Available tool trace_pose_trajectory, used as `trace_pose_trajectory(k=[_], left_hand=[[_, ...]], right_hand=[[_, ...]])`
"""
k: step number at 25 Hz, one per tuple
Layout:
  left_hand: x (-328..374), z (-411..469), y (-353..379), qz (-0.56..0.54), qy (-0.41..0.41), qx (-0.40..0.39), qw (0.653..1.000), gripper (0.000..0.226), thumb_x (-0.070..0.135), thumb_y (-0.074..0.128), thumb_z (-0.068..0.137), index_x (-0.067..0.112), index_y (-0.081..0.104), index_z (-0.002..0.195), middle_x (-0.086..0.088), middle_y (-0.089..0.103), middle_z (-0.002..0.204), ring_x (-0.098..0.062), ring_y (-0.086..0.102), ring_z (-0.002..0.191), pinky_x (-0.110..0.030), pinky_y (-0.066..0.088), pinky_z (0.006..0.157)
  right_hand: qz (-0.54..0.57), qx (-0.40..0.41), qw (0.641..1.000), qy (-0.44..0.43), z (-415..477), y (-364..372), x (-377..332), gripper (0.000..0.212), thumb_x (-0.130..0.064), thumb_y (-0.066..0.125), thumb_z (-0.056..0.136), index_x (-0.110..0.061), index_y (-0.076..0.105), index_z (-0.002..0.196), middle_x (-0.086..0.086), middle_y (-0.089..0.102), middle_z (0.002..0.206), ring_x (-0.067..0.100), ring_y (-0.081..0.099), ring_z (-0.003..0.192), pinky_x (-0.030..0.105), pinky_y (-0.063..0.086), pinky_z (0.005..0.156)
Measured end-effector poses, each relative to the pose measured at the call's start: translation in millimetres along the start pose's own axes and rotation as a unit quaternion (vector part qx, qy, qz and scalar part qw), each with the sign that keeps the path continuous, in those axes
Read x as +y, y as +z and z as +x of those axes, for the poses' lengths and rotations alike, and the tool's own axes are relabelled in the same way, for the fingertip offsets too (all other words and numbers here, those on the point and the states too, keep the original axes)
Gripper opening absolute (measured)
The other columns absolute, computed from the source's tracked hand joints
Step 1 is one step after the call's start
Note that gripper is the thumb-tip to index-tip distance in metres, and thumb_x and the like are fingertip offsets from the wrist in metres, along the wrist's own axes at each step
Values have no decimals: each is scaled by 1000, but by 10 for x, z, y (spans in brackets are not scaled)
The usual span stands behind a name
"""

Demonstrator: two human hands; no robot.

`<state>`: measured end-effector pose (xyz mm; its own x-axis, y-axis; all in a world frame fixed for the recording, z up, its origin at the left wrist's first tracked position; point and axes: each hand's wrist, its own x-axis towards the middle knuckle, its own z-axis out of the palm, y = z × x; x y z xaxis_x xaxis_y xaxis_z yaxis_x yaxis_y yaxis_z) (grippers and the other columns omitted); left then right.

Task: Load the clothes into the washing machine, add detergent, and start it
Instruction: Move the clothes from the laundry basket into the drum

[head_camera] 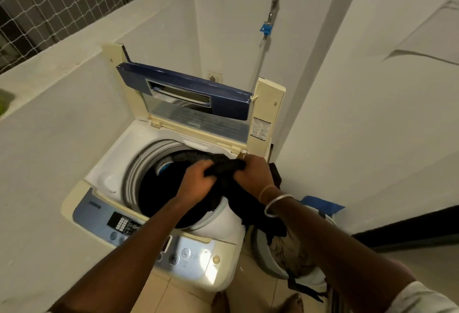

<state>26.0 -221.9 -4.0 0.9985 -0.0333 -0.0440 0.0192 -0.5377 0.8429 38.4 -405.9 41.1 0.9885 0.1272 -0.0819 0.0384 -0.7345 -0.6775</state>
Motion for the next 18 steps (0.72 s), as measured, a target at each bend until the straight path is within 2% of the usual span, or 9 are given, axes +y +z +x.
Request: trace_pose_trajectory(k=[2, 3, 5, 8, 11, 13, 15, 17, 18], left_hand=[[122, -23, -290, -102, -50, 48, 992, 26, 13, 59, 76, 26, 70, 95, 6, 73, 90, -4, 66, 88, -28, 52, 84], [186, -21, -442, -117, -58, 72, 989, 22, 16, 59, 74, 26, 69, 89, 8, 71, 84, 0, 64, 81, -26, 50, 79], [285, -17, -759, -140, -56, 120, 981, 16, 22, 59, 71, 26, 66, 84, 7, 68, 78, -6, 62, 76, -27, 48, 75], [238, -7, -1171, -178, -48, 202, 962, 27, 28, 58, 76, 26, 67, 101, 4, 71, 97, -18, 66, 94, -35, 52, 84], [110, -16, -1412, -168, -48, 258, 950, 32, 26, 57, 86, 24, 64, 118, 5, 68, 112, -12, 64, 104, -29, 53, 92], [-18, -18, -1425, -133, -59, 275, 950, 37, 20, 59, 91, 21, 60, 127, 2, 66, 122, -10, 61, 109, -24, 48, 97], [-277, -40, -1317, -50, -102, 226, 967, 45, 15, 61, 91, 17, 55, 136, -4, 60, 134, -17, 56, 121, -24, 39, 104], [-627, -119, -1137, 67, -139, 59, 986, 57, 18, 63, 89, 10, 46, 143, -13, 53, 142, -28, 49, 131, -29, 33, 109], [-780, -181, -1034, 125, -151, -41, 980, 60, 19, 63, 88, 8, 44, 144, -17, 53, 141, -32, 50, 131, -30, 35, 108]], right_hand=[[105, 6, 994, -22, 239, 96, -336, 12, -13, 55, 85, -14, 67, 83, 1, 67, 78, 17, 62, 77, 28, 49, 77], [167, 2, 986, -26, 343, 153, -498, 15, -11, 53, 86, -12, 68, 86, 4, 69, 81, 17, 64, 79, 29, 51, 79], [281, -5, 959, -21, 506, 270, -842, 20, -4, 51, 88, -11, 69, 93, 6, 71, 85, 14, 67, 82, 31, 55, 81], [382, -7, 924, -32, 631, 364, -1447, 29, 4, 49, 85, -11, 66, 103, 4, 70, 92, 13, 66, 84, 22, 54, 76], [419, -21, 906, -62, 710, 503, -1781, 34, 10, 48, 85, -7, 60, 112, 10, 68, 97, 11, 64, 86, 16, 54, 73], [407, -17, 911, -66, 679, 668, -1727, 31, 5, 51, 88, -11, 57, 114, 9, 66, 101, 11, 63, 90, 21, 55, 82], [358, -29, 932, -47, 648, 941, -1391, 35, -1, 56, 90, -15, 56, 122, 10, 65, 113, 15, 61, 101, 27, 50, 97], [162, -162, 973, -25, 635, 1231, -879, 57, -10, 65, 89, -4, 42, 141, 21, 54, 135, 24, 54, 117, 25, 41, 105], [17, -253, 967, -3, 597, 1304, -639, 77, -19, 70, 86, -5, 29, 150, 22, 47, 143, 29, 51, 125, 31, 40, 108]])
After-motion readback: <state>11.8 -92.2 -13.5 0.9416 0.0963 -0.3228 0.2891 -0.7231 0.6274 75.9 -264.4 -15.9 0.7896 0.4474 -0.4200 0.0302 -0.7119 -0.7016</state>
